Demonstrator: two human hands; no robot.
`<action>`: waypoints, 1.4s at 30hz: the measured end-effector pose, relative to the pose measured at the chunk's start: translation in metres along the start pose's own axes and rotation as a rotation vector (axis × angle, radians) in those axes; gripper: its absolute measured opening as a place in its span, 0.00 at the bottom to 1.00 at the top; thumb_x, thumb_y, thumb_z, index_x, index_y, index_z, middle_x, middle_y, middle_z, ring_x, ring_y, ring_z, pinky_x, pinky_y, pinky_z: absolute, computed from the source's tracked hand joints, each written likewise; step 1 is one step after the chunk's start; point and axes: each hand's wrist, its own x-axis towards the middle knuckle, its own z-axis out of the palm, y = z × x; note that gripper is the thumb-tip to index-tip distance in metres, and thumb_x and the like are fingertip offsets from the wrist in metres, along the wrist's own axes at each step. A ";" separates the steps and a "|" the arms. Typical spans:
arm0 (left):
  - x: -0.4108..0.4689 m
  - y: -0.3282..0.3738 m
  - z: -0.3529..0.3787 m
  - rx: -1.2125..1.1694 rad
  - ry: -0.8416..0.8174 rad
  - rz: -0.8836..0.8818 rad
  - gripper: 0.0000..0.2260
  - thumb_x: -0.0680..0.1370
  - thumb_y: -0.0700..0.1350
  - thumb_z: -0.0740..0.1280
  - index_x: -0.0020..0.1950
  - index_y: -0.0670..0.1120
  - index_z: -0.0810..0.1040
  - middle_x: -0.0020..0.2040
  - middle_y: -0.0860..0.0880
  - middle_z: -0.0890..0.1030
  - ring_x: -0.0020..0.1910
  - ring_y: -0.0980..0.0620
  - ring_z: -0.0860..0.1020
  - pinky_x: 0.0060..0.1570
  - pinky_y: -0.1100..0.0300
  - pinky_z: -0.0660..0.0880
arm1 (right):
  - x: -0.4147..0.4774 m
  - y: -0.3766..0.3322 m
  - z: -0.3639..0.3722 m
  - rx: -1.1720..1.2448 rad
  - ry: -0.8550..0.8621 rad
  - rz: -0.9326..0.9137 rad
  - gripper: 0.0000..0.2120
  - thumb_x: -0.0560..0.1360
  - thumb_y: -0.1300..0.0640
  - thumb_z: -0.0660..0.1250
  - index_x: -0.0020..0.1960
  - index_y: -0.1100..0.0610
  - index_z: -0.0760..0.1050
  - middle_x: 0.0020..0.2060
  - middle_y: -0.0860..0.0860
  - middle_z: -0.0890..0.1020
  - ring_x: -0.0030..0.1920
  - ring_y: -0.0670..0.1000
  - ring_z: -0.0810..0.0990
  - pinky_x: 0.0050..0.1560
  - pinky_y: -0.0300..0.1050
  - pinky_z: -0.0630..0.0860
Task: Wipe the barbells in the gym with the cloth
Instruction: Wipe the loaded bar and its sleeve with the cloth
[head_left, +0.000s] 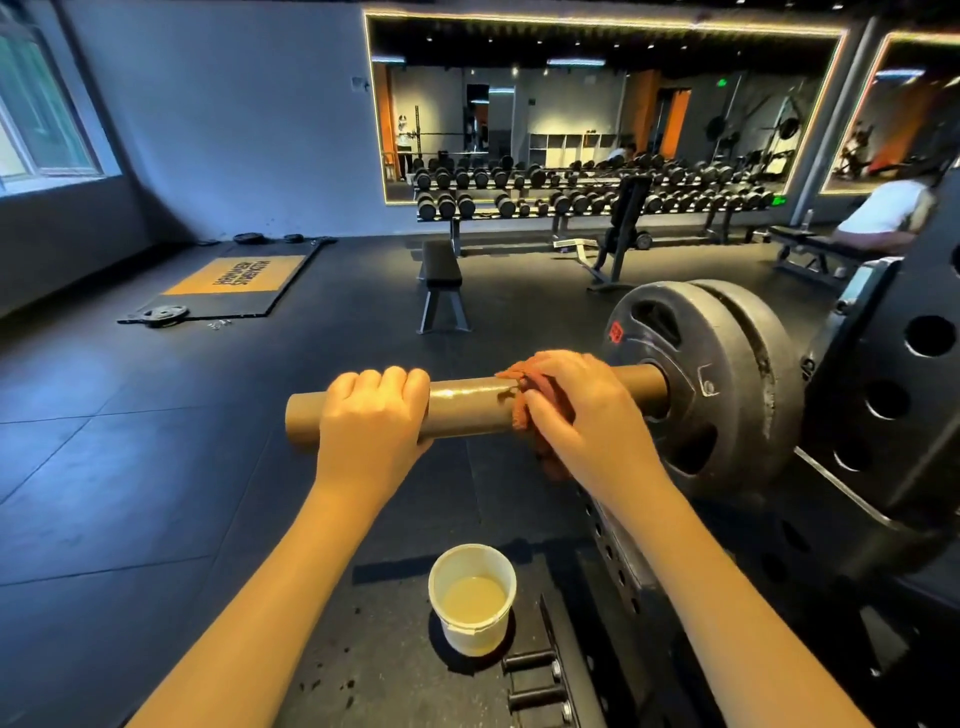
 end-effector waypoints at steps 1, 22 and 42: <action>0.001 0.000 -0.003 -0.019 -0.019 0.003 0.21 0.60 0.49 0.81 0.43 0.41 0.77 0.33 0.44 0.77 0.29 0.45 0.75 0.33 0.55 0.71 | 0.002 0.011 -0.009 -0.007 0.012 0.041 0.13 0.78 0.51 0.62 0.56 0.56 0.79 0.51 0.51 0.82 0.52 0.48 0.78 0.55 0.42 0.73; 0.014 -0.019 -0.022 -0.134 -0.325 0.009 0.19 0.68 0.59 0.75 0.50 0.51 0.74 0.39 0.53 0.79 0.32 0.53 0.73 0.31 0.60 0.62 | -0.002 -0.011 0.007 -0.095 0.019 -0.071 0.14 0.77 0.50 0.60 0.55 0.56 0.77 0.53 0.52 0.80 0.53 0.52 0.76 0.58 0.49 0.71; 0.026 -0.030 -0.032 -0.326 -0.578 -0.072 0.26 0.68 0.64 0.72 0.61 0.56 0.70 0.54 0.56 0.77 0.49 0.52 0.77 0.42 0.57 0.72 | 0.001 -0.006 0.009 -0.090 0.150 0.059 0.14 0.78 0.52 0.57 0.53 0.55 0.79 0.50 0.51 0.81 0.53 0.51 0.77 0.61 0.43 0.65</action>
